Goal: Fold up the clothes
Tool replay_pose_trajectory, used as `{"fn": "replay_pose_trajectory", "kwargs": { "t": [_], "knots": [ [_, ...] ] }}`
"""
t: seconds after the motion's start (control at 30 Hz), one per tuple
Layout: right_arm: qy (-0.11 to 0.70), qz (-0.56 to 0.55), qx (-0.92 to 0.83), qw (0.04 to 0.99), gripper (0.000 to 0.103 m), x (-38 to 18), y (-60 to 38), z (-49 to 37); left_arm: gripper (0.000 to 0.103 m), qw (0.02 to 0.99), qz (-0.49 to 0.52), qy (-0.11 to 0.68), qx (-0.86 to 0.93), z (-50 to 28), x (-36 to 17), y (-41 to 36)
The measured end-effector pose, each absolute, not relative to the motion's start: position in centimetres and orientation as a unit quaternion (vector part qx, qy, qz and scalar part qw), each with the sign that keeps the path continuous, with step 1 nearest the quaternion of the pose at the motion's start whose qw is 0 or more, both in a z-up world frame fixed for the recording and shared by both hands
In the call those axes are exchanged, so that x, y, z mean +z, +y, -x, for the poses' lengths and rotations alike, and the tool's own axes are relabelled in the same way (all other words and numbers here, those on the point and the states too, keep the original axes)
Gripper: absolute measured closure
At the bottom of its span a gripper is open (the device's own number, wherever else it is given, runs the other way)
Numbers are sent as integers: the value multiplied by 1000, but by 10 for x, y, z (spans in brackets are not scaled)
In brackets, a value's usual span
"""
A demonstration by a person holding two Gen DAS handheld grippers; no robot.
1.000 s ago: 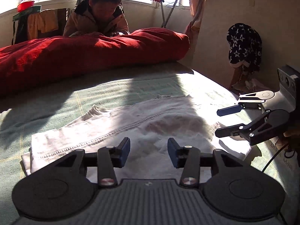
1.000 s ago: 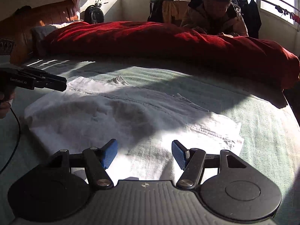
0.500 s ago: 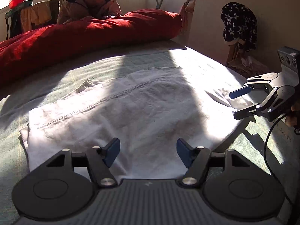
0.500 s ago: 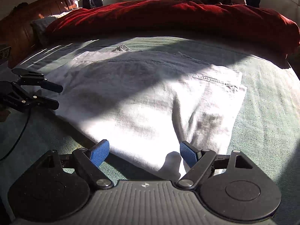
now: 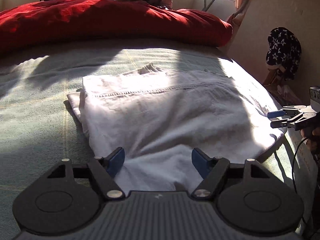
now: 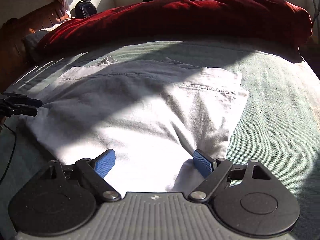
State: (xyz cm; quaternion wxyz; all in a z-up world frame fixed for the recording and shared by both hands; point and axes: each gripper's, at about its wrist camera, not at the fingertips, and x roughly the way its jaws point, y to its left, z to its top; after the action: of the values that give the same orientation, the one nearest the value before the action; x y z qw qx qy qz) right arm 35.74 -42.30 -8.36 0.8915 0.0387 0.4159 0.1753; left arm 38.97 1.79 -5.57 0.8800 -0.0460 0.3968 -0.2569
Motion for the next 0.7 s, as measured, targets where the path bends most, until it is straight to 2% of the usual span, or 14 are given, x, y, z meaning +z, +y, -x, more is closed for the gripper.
{"fn": "replay_pose_trajectory", "kwargs": {
  "t": [0.2,0.37,0.53,0.7],
  "knots": [
    [397,-46,206,893,13,-63,-395,-348,27,864,47,407,-293,-382,-57,-10],
    [445,-8,196,874,13,-88,-382,-327,27,855,73,443,-261,-357,-75,17],
    [442,-21,180,878,12,-74,-406,-298,26,867,90,424,-245,-338,-49,46],
    [412,-63,193,888,7,-56,-401,-301,23,880,79,404,-237,-354,-46,30]
  ]
}}
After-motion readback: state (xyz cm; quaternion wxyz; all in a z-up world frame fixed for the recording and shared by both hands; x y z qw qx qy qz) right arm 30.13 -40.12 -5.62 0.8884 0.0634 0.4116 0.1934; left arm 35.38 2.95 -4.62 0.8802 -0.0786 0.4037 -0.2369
